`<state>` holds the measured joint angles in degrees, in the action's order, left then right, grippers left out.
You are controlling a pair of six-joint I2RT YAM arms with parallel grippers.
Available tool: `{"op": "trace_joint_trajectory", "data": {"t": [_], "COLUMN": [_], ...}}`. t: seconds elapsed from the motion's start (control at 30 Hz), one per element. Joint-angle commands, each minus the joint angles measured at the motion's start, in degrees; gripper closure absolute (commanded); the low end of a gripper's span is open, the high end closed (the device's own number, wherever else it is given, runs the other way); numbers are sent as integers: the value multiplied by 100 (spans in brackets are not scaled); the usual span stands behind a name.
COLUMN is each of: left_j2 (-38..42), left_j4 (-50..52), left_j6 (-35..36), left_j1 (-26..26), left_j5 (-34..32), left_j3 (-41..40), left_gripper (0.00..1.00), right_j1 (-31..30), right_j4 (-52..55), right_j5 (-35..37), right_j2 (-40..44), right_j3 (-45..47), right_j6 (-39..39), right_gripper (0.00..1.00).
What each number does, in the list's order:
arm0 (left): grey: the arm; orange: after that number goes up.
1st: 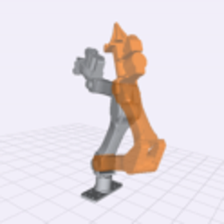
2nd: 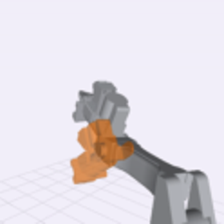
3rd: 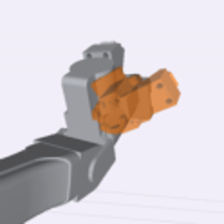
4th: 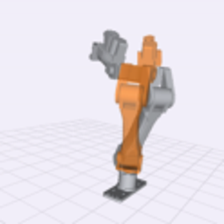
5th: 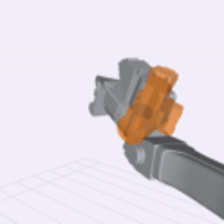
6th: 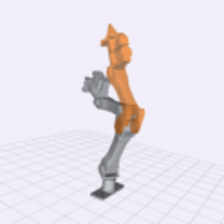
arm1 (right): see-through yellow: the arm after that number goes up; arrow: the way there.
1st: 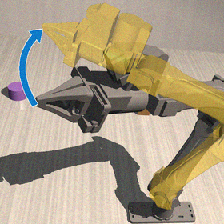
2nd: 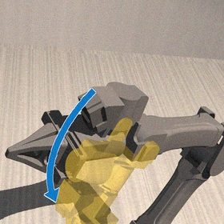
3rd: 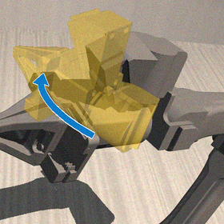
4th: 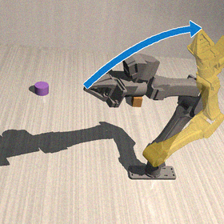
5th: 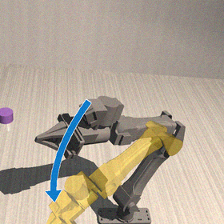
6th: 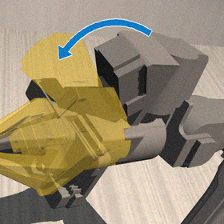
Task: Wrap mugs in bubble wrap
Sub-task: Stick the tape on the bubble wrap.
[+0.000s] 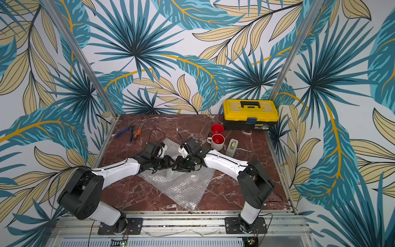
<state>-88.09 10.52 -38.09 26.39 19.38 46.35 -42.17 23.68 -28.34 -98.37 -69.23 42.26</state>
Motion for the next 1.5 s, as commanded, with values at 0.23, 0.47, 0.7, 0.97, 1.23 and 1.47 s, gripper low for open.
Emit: {"op": "trace_joint_trajectory", "data": {"t": [0.23,0.47,0.7,0.97,1.23,1.47], "left_j2": [-103,-103,50,400,483,471], "left_j4": [118,143,135,138,134,134], "left_j6": [-188,-485,-1643,-2189,-2233,-2194], "left_j1": [-39,-36,178,445,472,489], "left_j5": [-297,-404,-925,-1491,-1578,-1518], "left_j3": [49,28,-261,-442,-416,-399], "left_gripper": [58,64,83,84,84,84], "right_j1": [-140,-178,-177,-177,-177,-168], "right_j4": [1352,1218,1311,1714,2193,2337], "right_j5": [192,113,223,548,1398,1982], "right_j2": [-122,55,-127,-59,65,72], "right_j3": [265,246,29,-104,-90,-165], "right_j6": [568,661,540,433,485,502], "right_gripper": [44,46,52,52,51,51]}}
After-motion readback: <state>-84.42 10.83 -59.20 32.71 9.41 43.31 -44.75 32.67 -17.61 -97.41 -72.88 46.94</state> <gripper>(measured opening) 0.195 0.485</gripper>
